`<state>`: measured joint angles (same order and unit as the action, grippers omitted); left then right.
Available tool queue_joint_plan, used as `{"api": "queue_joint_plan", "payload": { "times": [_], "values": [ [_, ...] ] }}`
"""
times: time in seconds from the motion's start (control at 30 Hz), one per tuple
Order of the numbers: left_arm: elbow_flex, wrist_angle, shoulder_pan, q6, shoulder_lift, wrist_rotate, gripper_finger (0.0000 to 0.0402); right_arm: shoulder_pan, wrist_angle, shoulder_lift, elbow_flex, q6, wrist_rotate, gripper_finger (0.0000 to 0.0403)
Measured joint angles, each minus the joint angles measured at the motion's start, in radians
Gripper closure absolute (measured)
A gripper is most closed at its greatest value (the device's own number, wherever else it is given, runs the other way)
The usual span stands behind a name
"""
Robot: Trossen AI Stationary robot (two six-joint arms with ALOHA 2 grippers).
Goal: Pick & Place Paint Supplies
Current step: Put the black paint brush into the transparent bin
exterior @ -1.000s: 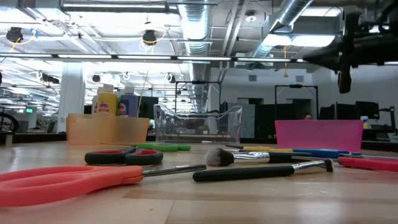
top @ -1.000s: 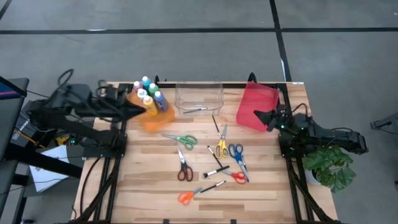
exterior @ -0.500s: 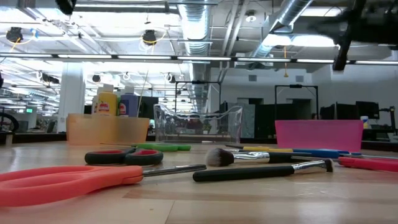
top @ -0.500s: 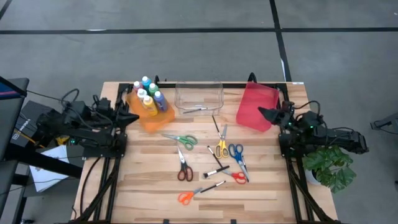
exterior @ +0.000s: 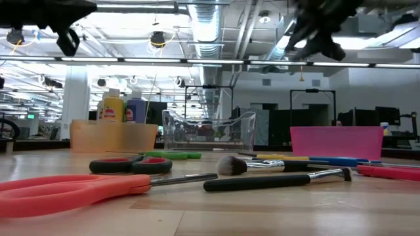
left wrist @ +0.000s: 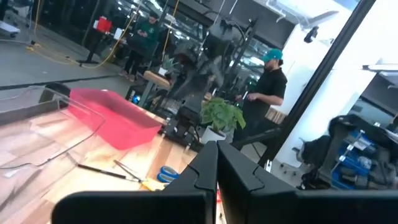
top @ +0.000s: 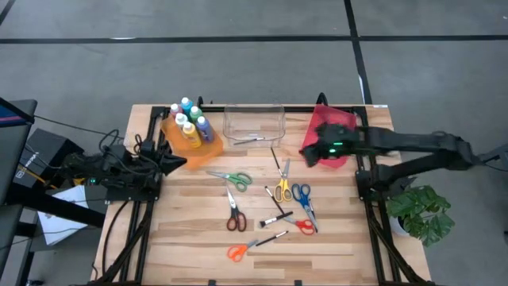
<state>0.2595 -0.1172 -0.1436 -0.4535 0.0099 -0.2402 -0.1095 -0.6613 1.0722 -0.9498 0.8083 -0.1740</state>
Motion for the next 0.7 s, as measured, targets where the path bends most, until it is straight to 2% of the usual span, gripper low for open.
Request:
{"api": "queue_joint_plan", "payload": {
  "times": [0.17,0.27,0.37,0.53,0.7],
  "values": [
    [-0.057,0.027,0.0,-0.025,-0.009,0.004,0.0401,-0.003,-0.284,0.383,-0.286,-0.051,0.009,0.0215],
    [-0.087,0.023,0.0,-0.049,-0.01,0.009,0.0401,-0.002,-0.325,0.579,-0.417,-0.081,0.009,0.019],
    [-0.113,0.035,0.0,-0.063,-0.01,0.025,0.0401,-0.005,-0.33,0.736,-0.491,-0.114,0.024,0.0178],
    [-0.176,0.102,0.0,-0.08,-0.01,0.056,0.0401,-0.022,-0.335,0.906,-0.521,-0.139,0.106,0.0175],
    [-0.252,0.177,0.0,-0.104,-0.01,0.056,0.0401,-0.032,-0.293,0.96,-0.52,-0.164,0.114,0.0175]
  ]
}}
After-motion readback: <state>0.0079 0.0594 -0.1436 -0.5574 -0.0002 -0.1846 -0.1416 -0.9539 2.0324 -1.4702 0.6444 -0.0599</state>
